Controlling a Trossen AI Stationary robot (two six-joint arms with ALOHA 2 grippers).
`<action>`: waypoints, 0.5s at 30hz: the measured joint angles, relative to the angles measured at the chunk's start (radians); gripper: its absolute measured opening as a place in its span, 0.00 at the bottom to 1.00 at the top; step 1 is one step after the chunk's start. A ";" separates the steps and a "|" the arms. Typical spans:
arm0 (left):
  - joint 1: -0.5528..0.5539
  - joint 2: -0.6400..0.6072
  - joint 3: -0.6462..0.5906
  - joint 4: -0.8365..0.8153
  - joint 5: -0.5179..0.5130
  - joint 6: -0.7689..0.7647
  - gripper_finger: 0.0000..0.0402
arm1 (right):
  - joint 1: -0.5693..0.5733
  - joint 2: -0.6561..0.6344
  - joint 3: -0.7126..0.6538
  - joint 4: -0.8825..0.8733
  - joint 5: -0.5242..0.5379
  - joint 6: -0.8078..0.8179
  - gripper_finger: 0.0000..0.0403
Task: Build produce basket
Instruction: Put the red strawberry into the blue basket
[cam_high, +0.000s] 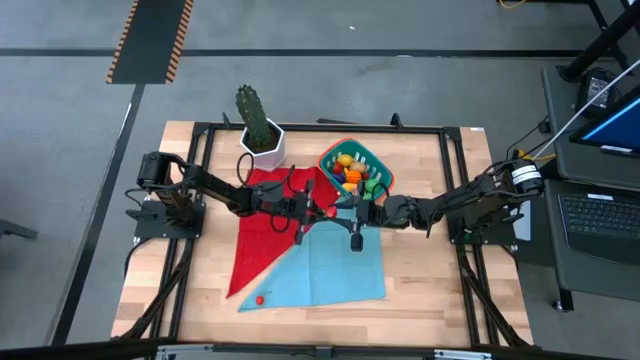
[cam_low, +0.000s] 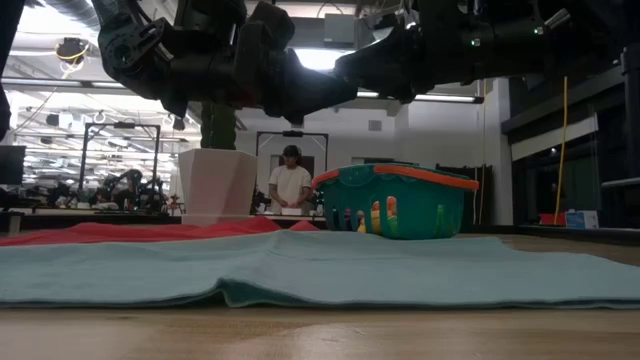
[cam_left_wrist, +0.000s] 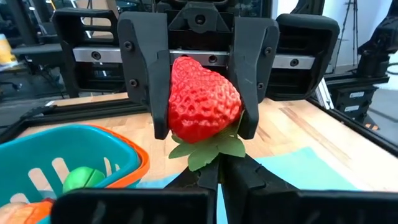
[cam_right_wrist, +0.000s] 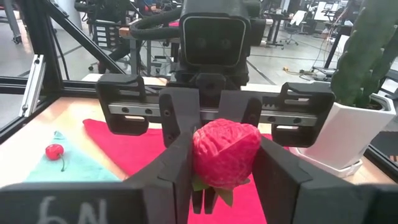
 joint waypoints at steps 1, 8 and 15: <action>0.000 0.000 0.000 0.001 0.000 -0.009 0.02 | 0.000 0.000 0.000 0.000 0.000 0.000 0.34; 0.000 -0.013 0.000 0.003 -0.006 -0.118 0.09 | 0.000 -0.001 0.000 0.001 0.001 0.019 0.34; 0.000 -0.021 -0.001 -0.009 0.003 -0.082 0.14 | 0.000 -0.002 -0.001 0.000 -0.019 0.019 0.34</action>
